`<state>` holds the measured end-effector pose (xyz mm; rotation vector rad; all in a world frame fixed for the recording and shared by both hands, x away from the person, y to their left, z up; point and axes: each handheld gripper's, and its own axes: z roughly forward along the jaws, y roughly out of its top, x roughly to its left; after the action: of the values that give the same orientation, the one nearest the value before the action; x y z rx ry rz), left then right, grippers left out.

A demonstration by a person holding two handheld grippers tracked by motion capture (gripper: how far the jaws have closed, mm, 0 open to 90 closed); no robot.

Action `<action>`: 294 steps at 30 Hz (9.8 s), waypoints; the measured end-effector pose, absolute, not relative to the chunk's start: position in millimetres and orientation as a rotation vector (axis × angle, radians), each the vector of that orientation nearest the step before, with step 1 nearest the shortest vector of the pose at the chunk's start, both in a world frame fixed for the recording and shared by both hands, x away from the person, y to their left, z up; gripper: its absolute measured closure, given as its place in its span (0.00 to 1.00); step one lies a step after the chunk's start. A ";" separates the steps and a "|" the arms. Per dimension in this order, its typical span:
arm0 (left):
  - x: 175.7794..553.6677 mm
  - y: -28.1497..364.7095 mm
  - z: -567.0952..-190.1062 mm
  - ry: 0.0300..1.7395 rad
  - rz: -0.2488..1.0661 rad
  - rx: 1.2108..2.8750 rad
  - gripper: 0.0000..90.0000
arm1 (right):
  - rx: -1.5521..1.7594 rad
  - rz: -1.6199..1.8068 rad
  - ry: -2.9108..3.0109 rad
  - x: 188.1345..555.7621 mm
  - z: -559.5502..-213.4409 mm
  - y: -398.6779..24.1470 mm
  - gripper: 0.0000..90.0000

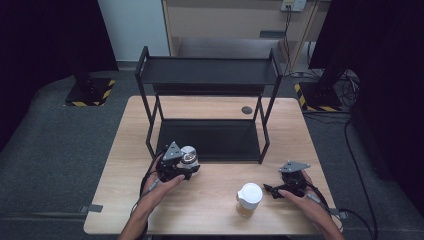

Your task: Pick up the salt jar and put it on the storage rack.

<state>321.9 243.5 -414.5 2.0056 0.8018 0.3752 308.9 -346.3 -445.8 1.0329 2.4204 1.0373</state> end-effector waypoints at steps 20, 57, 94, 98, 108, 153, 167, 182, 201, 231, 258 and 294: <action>348.8 243.0 -380.7 0.783 0.411 1.980 0.32 | 1.033 1.037 2.420 308.9 -445.8 -346.3 0.03; 376.6 264.7 -298.8 0.627 0.412 2.059 0.32 | 1.030 1.039 2.424 309.6 -445.8 -346.6 0.02; 378.9 267.2 -175.7 0.565 0.433 2.077 0.33 | 1.029 1.038 2.426 309.8 -445.6 -346.6 0.02; 381.3 262.8 -161.7 0.562 0.435 2.086 0.33 | 1.030 1.038 2.425 309.7 -445.6 -346.6 0.02; 392.2 259.7 -130.3 0.563 0.458 2.065 0.33 | 1.029 1.038 2.426 309.8 -445.6 -346.7 0.02; 470.5 248.8 -124.3 0.742 0.442 2.078 0.33 | 1.026 1.039 2.428 309.8 -445.6 -347.2 0.02; 479.3 250.5 -119.8 0.769 0.392 2.090 0.32 | 1.024 1.038 2.429 309.8 -445.6 -347.3 0.02; 442.5 267.2 -107.5 0.775 0.485 2.079 0.15 | 1.023 1.039 2.429 309.8 -445.7 -347.3 0.02; 385.2 294.6 -128.0 0.563 0.453 2.074 0.15 | 1.024 1.038 2.430 309.9 -445.5 -347.3 0.02; 369.0 259.7 -301.8 0.565 0.286 2.095 0.06 | 1.021 1.038 2.429 310.0 -445.7 -347.4 0.02; 350.1 250.5 -396.8 0.688 0.172 2.175 0.04 | 1.020 1.038 2.429 309.9 -445.8 -347.3 0.02; 333.4 257.4 -437.1 0.772 0.227 2.252 0.02 | 1.024 1.040 2.432 309.2 -445.4 -347.3 0.02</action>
<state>333.4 257.4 -437.1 2.2516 0.7724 0.2269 309.2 -347.3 -445.4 1.0244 2.4317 1.0398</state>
